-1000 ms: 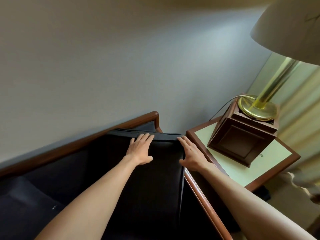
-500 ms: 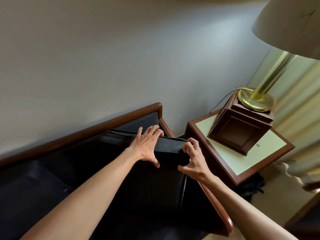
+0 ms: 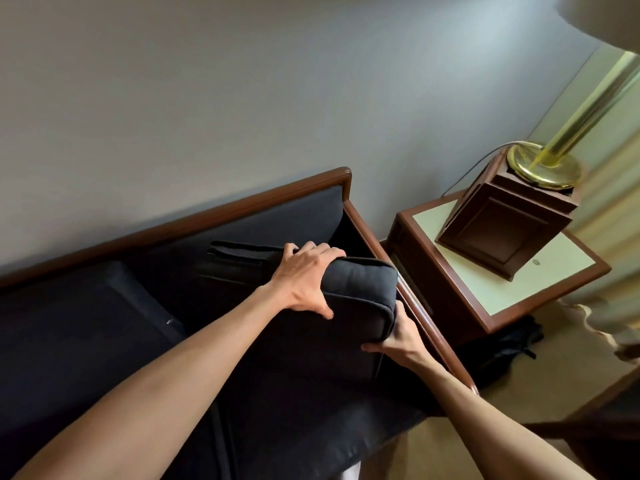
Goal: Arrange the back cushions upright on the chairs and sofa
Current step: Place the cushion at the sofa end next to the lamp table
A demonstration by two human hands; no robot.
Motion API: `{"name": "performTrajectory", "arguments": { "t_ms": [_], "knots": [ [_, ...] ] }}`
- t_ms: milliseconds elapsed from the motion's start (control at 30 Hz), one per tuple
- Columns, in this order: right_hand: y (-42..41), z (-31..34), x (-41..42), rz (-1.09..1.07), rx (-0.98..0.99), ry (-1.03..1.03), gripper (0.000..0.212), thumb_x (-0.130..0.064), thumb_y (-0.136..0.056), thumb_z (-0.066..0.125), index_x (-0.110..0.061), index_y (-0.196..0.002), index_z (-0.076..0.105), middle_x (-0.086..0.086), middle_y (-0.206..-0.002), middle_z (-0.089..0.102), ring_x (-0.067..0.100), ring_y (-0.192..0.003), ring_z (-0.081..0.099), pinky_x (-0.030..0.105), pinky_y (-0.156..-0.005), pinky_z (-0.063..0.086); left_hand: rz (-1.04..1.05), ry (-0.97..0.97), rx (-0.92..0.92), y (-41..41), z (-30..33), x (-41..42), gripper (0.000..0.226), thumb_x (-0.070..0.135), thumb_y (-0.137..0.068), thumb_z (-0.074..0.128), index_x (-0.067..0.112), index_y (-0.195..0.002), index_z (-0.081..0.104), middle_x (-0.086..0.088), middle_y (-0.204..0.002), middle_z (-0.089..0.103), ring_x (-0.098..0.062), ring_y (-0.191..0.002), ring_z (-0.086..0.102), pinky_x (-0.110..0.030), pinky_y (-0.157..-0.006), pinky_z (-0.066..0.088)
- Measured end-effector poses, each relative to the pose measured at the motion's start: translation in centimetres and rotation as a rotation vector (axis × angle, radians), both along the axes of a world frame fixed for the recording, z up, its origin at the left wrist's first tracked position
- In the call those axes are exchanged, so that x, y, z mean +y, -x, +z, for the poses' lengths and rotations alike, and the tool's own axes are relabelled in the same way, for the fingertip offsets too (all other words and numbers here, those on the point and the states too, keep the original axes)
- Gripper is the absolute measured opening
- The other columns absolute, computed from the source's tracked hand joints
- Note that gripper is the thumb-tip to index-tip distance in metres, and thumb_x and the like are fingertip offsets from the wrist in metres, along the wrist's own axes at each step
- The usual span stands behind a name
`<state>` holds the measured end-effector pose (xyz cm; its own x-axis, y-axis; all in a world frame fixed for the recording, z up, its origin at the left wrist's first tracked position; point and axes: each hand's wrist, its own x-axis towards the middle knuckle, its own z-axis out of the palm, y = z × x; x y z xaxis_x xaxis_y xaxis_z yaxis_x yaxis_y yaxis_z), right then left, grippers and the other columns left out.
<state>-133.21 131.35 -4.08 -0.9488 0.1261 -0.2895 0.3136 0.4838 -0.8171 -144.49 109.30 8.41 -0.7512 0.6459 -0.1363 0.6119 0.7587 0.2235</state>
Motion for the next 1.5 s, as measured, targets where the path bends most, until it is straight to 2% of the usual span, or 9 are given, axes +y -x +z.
{"name": "performTrajectory", "arguments": {
  "t_ms": [200,367,467,633,767,867,1067,1200,1500],
  "knots": [
    [4.0,6.8,-3.9,0.223,0.159,-0.111,0.090,-0.036,-0.038,0.087,-0.023,-0.116,0.044,-0.007,-0.101,0.060,0.009,-0.091,0.058,0.008,-0.068,0.038,0.238,-0.214,0.012,-1.6,2.8,-9.5,0.117,0.061,-0.039,0.087,0.029,-0.141,0.039,0.005,-0.137,0.053,-0.021,-0.125,0.049,-0.050,-0.103,0.038],
    [7.1,11.8,-9.1,0.439,0.255,-0.319,0.088,-0.037,-0.039,0.087,-0.024,-0.115,0.044,-0.001,-0.102,0.056,0.019,-0.094,0.054,0.034,-0.077,0.043,0.478,-0.535,-0.116,-5.2,2.4,-17.3,0.106,0.059,-0.038,0.091,0.039,-0.130,0.042,0.017,-0.129,0.054,-0.010,-0.121,0.052,-0.050,-0.101,0.044],
    [7.2,12.5,-12.5,0.570,0.251,-0.464,0.089,-0.041,-0.041,0.086,-0.023,-0.117,0.044,-0.008,-0.098,0.047,0.018,-0.093,0.047,0.037,-0.080,0.043,0.558,-0.587,-0.238,-8.1,1.0,-20.0,0.104,0.045,-0.041,0.095,0.041,-0.128,0.038,0.020,-0.119,0.055,-0.006,-0.112,0.055,-0.044,-0.098,0.049],
    [5.6,8.1,-17.3,0.704,0.229,-0.597,0.092,-0.054,-0.039,0.078,-0.027,-0.118,0.039,-0.012,-0.107,0.055,0.019,-0.105,0.048,0.041,-0.086,0.040,0.510,-0.516,-0.276,-10.9,-2.2,-21.9,0.115,0.040,-0.046,0.093,0.043,-0.139,0.026,0.019,-0.140,0.035,-0.005,-0.129,0.040,-0.032,-0.107,0.037],
    [5.8,6.0,-19.9,0.784,0.286,-0.529,0.101,-0.061,-0.046,0.075,-0.030,-0.134,0.035,-0.014,-0.127,0.052,0.015,-0.117,0.044,0.041,-0.103,0.033,0.594,-0.417,-0.232,-11.6,-3.9,-24.8,0.108,0.035,-0.049,0.093,0.034,-0.138,0.031,0.016,-0.138,0.033,-0.006,-0.126,0.037,-0.028,-0.103,0.034],
    [6.2,4.2,-18.7,0.888,0.244,-0.639,0.116,-0.069,-0.048,0.072,-0.033,-0.146,0.023,-0.010,-0.141,0.043,0.016,-0.130,0.038,0.042,-0.109,0.027,0.625,-0.290,-0.237,-11.7,-5.3,-27.2,0.103,0.029,-0.051,0.092,0.030,-0.136,0.035,0.014,-0.139,0.033,-0.011,-0.128,0.038,-0.030,-0.102,0.039],
    [7.3,1.8,-12.7,0.889,0.167,-0.942,0.131,-0.076,-0.031,0.069,-0.029,-0.145,0.024,0.000,-0.129,0.046,0.026,-0.119,0.046,0.046,-0.105,0.033,0.720,0.040,-0.317,-13.1,-8.3,-29.5,0.114,0.019,-0.049,0.087,0.024,-0.145,0.027,0.007,-0.134,0.024,-0.022,-0.121,0.035,-0.038,-0.088,0.052],
    [7.7,1.4,-12.9,0.897,0.173,-0.972,0.128,-0.074,-0.031,0.068,-0.024,-0.143,0.030,0.000,-0.128,0.048,0.026,-0.118,0.048,0.048,-0.103,0.035,0.609,0.277,-0.218,-11.5,-9.2,-25.3,0.130,0.050,-0.044,0.087,0.024,-0.149,0.015,0.000,-0.143,0.029,-0.027,-0.133,0.033,-0.069,-0.108,0.021],
    [11.4,3.5,-10.0,0.840,0.237,-1.008,0.112,-0.069,-0.032,0.068,-0.024,-0.132,0.044,-0.004,-0.117,0.054,0.024,-0.109,0.053,0.045,-0.087,0.040,0.562,0.205,-0.037,-6.6,-8.4,-21.4,0.110,0.050,-0.044,0.080,0.025,-0.140,0.034,0.005,-0.130,0.051,-0.020,-0.117,0.049,-0.049,-0.096,0.036]
  ]
}}
